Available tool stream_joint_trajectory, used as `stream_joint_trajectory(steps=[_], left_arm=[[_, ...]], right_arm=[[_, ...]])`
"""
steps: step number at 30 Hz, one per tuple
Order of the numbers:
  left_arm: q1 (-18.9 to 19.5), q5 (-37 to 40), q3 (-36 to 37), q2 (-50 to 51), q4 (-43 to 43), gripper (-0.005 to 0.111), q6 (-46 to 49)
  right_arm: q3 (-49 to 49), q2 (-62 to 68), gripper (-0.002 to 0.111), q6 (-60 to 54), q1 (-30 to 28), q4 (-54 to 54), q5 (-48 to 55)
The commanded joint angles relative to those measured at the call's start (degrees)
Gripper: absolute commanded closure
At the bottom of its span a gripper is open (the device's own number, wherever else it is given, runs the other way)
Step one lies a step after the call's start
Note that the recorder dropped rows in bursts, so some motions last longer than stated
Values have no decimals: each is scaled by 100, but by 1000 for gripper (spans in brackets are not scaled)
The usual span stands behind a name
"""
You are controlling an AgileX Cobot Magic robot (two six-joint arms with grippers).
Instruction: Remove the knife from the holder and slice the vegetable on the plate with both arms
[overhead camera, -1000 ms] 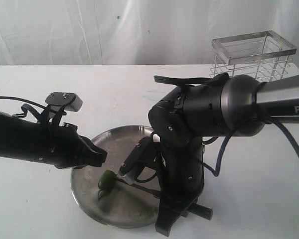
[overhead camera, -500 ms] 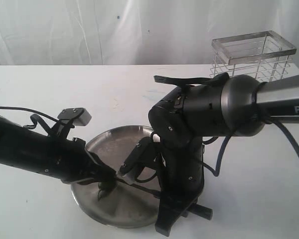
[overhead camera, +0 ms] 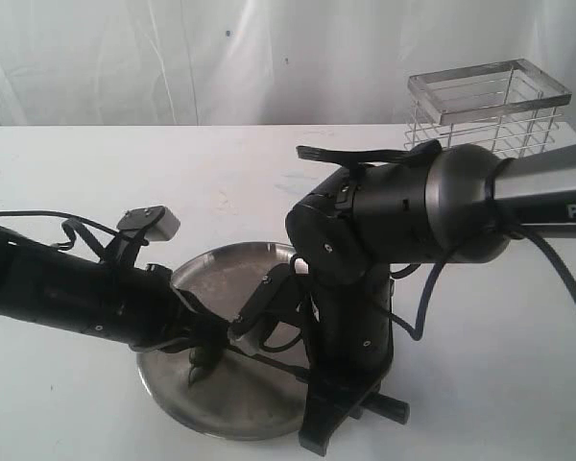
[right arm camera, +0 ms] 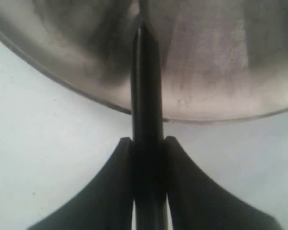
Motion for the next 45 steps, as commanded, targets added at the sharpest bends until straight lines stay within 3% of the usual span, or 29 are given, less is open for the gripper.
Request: stream_joint_trajectory(steps=[1, 11, 20, 31, 36, 40, 45], left_arm=[[9, 84, 9, 168, -229, 107, 120], [9, 74, -2, 274, -790, 107, 657], [-10, 114, -2, 274, -802, 107, 713], [-436, -538, -10, 1021, -1247, 107, 1540], [-436, -489, -161, 594, -1247, 107, 1524], [-436, -1003, -201, -144, -1239, 107, 1456], [-436, -1172, -201, -647, -731, 107, 984]], right_arm=[[-28, -9, 108, -35, -4, 12, -39], [-28, -9, 108, -35, -4, 12, -39], [-28, -9, 108, -35, -4, 12, -77], [-28, -9, 108, -35, -4, 12, -77], [-28, -9, 108, -35, -4, 12, -65], [-28, -9, 108, -35, -4, 12, -31], [-28, -9, 108, -25, -4, 12, -30]])
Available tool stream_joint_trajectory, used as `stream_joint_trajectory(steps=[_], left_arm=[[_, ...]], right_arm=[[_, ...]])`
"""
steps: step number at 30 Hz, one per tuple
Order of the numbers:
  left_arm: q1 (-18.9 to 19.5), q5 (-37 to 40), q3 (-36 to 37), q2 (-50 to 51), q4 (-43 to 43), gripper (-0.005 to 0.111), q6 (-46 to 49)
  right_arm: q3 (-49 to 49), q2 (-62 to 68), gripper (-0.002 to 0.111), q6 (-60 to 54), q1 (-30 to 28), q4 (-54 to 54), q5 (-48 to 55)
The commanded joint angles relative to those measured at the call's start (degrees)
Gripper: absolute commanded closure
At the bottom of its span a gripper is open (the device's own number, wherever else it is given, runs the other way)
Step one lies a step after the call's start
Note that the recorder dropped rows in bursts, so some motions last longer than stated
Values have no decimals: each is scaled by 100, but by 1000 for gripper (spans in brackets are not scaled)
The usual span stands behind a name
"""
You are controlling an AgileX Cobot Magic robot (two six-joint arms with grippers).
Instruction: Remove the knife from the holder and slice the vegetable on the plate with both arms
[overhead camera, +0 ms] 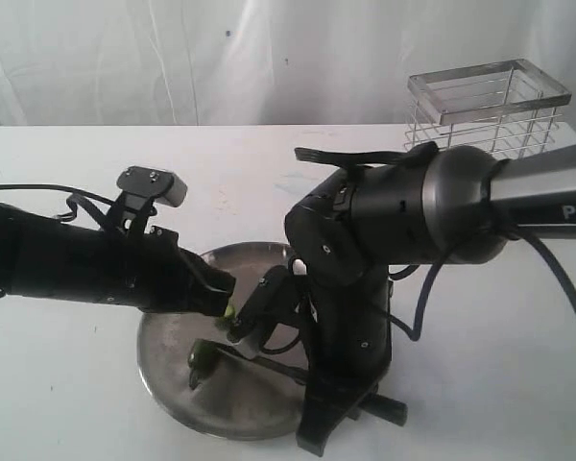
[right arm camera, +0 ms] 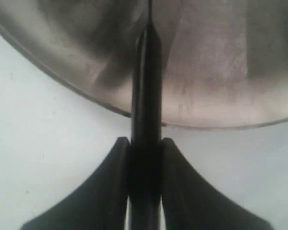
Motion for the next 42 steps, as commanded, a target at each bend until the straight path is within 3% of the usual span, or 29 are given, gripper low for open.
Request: stream_joint_trajectory(steps=[1, 10, 16, 42], left_arm=[[-26, -51, -6, -232, 171, 107, -215], [-26, -65, 5, -240, 246, 107, -392], [-26, -486, 5, -625, 323, 94, -459], [-26, -598, 273, -700, 404, 95, -697]], right_arm=[[-15, -48, 108, -33, -9, -1, 19], [-36, -124, 108, 300, -9, -92, -282], [-91, -379, 108, 300, -9, -122, -445], [-100, -230, 108, 145, 362, 216, -409]])
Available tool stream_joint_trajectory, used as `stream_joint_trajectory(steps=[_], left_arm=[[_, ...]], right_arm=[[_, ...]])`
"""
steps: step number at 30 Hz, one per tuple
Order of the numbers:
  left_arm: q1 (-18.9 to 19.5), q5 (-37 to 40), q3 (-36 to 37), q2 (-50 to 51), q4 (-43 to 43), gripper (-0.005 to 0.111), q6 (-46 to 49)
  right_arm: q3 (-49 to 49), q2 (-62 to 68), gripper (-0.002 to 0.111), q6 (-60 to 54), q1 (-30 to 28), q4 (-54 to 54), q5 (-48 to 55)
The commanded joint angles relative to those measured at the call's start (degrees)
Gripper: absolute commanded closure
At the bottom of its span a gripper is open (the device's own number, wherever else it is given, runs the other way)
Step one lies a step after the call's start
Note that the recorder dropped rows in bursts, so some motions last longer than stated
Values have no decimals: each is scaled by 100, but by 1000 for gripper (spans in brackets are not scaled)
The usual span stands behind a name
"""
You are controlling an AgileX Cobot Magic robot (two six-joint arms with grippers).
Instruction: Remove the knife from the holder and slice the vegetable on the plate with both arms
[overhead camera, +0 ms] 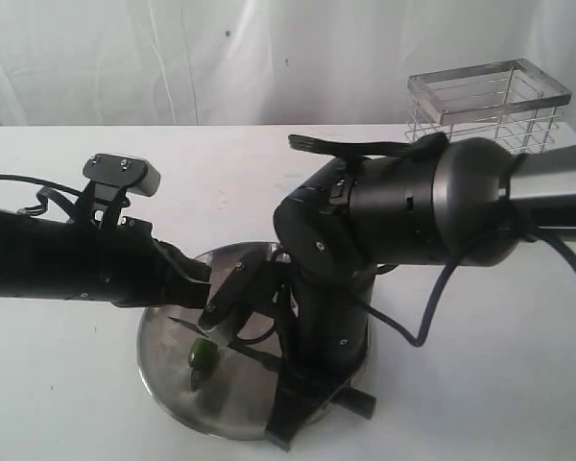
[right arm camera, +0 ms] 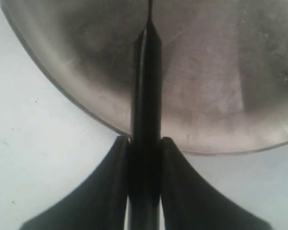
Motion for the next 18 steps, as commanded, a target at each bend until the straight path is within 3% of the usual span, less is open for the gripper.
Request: stream_joint_trajectory(steps=[1, 18], left_arm=[[-26, 49, 43, -46, -58, 95, -30], [-26, 59, 43, -46, -58, 95, -30]], right_arm=[[-36, 39, 108, -111, 97, 61, 2], [-36, 185, 108, 101, 107, -195, -248]])
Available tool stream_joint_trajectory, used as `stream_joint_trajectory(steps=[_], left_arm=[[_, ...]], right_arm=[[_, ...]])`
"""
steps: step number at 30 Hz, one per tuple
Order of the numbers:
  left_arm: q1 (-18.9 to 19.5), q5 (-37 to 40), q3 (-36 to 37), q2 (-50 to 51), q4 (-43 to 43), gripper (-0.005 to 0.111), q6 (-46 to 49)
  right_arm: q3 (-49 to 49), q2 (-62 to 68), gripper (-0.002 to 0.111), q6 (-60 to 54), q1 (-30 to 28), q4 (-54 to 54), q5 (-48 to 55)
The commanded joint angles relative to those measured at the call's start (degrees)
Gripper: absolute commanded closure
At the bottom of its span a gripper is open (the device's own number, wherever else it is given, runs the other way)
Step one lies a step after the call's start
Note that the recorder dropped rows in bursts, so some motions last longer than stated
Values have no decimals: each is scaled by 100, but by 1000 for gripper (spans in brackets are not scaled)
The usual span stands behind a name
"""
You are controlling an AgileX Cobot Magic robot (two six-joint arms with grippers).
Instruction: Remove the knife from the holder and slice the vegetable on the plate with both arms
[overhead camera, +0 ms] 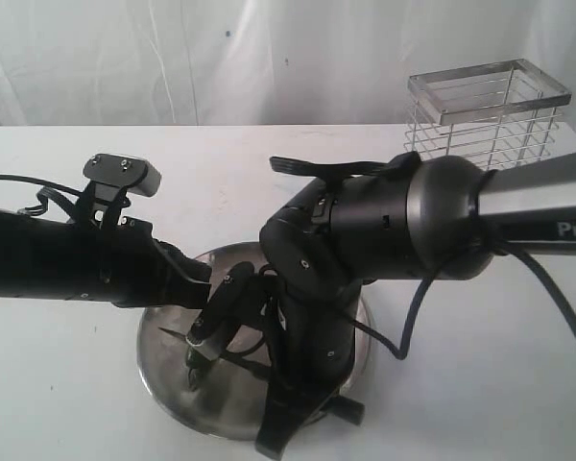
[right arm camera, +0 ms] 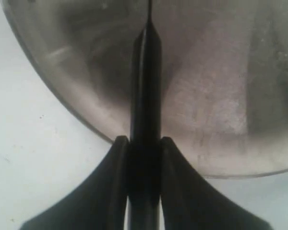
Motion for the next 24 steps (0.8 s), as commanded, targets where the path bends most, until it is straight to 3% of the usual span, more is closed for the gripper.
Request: stream_joint_trajectory(steps=[1, 24], left_arm=[[-26, 59, 43, -46, -58, 95, -30], [-26, -97, 212, -46, -58, 95, -77]], right_arm=[[-36, -8, 108, 140, 4, -146, -40], [-36, -8, 108, 140, 4, -146, -53]])
